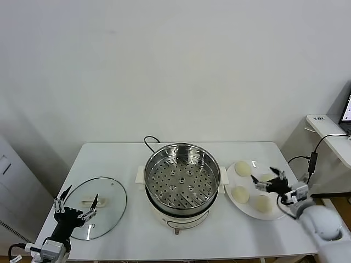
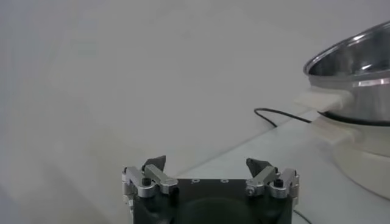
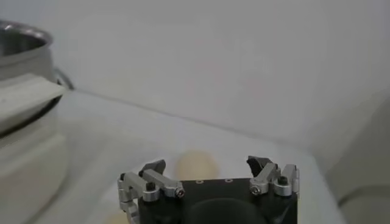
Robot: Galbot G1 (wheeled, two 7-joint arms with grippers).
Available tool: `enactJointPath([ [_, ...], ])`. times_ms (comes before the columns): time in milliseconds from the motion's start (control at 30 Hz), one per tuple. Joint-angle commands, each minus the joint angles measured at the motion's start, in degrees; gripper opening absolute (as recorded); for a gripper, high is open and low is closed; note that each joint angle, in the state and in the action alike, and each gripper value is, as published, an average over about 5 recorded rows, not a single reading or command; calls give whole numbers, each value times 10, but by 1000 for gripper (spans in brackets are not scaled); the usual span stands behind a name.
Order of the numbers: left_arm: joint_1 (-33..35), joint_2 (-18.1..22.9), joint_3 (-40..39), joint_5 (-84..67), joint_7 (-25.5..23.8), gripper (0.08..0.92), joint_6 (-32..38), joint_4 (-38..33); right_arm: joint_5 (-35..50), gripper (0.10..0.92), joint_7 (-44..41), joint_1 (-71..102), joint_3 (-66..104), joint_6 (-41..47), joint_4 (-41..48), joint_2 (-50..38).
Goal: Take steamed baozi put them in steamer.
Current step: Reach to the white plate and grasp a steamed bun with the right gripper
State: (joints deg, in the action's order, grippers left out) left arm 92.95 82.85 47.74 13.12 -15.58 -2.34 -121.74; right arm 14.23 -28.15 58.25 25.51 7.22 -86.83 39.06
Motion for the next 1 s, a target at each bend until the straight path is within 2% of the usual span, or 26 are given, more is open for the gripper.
enactJointPath([
  [33,-4,1,-2,1,0,823,1,-1,-117,823,-205,-171,-114,-90,95,-149],
  [200,-7,3,-4,5,1,823,-3,-1,-194,823,-313,-433,-358,-115,171,-152],
  [367,-6,10,-1,15,5,823,-5,0,-228,823,-334,-574,-522,-121,234,-98],
  [600,-1,10,6,12,9,823,-7,-12,-267,823,-325,-614,-603,-139,348,21],
  [1000,7,14,11,11,11,823,-9,-21,-270,823,-258,-584,-612,-147,435,123],
])
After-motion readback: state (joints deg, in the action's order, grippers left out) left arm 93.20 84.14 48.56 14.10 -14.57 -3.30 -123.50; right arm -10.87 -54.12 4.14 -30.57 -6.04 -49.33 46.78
